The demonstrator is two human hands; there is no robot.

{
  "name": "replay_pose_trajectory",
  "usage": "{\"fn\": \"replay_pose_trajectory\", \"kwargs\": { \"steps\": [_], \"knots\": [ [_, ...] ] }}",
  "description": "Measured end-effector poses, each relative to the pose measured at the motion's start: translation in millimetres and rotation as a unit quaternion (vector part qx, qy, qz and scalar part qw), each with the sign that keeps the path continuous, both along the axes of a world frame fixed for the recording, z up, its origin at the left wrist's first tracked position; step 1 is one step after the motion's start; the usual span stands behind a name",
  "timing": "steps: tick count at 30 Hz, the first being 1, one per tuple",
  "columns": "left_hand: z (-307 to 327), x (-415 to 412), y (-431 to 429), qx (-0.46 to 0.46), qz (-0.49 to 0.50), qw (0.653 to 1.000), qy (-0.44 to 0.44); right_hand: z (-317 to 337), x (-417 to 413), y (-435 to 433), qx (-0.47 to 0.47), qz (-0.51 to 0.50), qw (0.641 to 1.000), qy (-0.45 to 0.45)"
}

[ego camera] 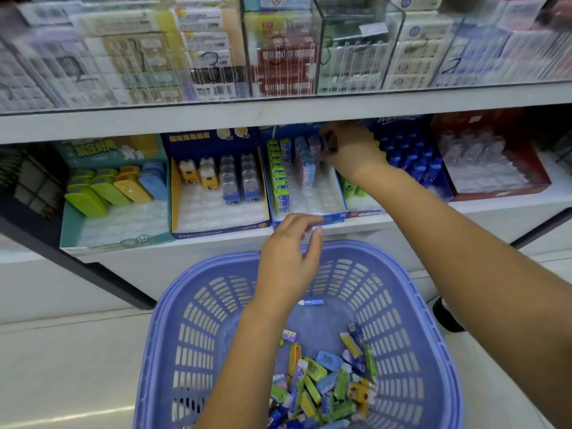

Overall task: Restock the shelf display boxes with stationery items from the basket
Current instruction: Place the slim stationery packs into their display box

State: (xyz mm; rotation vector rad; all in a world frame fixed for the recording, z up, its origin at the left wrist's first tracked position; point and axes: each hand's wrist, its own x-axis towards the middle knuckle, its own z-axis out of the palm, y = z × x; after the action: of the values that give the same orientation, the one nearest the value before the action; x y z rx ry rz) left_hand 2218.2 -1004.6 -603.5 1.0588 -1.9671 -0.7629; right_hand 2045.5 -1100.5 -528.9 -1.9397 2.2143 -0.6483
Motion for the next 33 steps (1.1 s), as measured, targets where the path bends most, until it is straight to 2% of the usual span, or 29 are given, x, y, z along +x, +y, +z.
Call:
{"fn": "replay_pose_trajectory", "kwargs": {
  "steps": [2,4,5,7,9,10,12,15,20,22,24,27,29,31,33],
  "knots": [
    [-14,0,1,0.044,-0.016,0.998,-0.036,-5,3,42,-0.014,0.0,0.998,-0.062],
    [-40,-1,2,0.131,-0.038,0.978,-0.158,-20,10,88,0.057,0.021,0.992,-0.106],
    [-55,0,4,0.177,-0.049,0.955,-0.233,-34,14,108,0.119,0.035,0.986,-0.113],
    [-91,6,11,0.257,-0.096,0.886,-0.374,-75,24,137,0.275,0.07,0.956,-0.068],
    [-126,14,23,0.309,-0.155,0.819,-0.458,-123,33,154,0.419,0.1,0.902,-0.015],
    [-142,19,30,0.326,-0.172,0.799,-0.474,-148,37,161,0.471,0.11,0.875,-0.01],
    [-171,31,42,0.369,-0.179,0.789,-0.458,-193,42,170,0.537,0.123,0.835,0.012],
    [-195,43,52,0.425,-0.17,0.797,-0.394,-239,46,177,0.58,0.137,0.803,0.035],
    [-211,40,53,0.441,-0.145,0.817,-0.342,-264,50,184,0.561,0.198,0.798,0.095],
    [-216,37,55,0.437,-0.152,0.821,-0.336,-266,53,185,0.584,0.224,0.771,0.118],
    [-222,38,57,0.424,-0.155,0.827,-0.335,-265,54,186,0.597,0.228,0.762,0.105],
    [-226,39,54,0.421,-0.156,0.831,-0.328,-259,51,182,0.582,0.21,0.781,0.089],
    [-217,37,49,0.433,-0.147,0.835,-0.307,-250,48,176,0.55,0.181,0.812,0.071],
    [-199,33,39,0.468,-0.13,0.845,-0.223,-235,45,167,0.503,0.155,0.85,0.016],
    [-171,31,27,0.555,-0.124,0.819,-0.07,-213,39,159,0.443,0.118,0.884,-0.092]
  ]
}}
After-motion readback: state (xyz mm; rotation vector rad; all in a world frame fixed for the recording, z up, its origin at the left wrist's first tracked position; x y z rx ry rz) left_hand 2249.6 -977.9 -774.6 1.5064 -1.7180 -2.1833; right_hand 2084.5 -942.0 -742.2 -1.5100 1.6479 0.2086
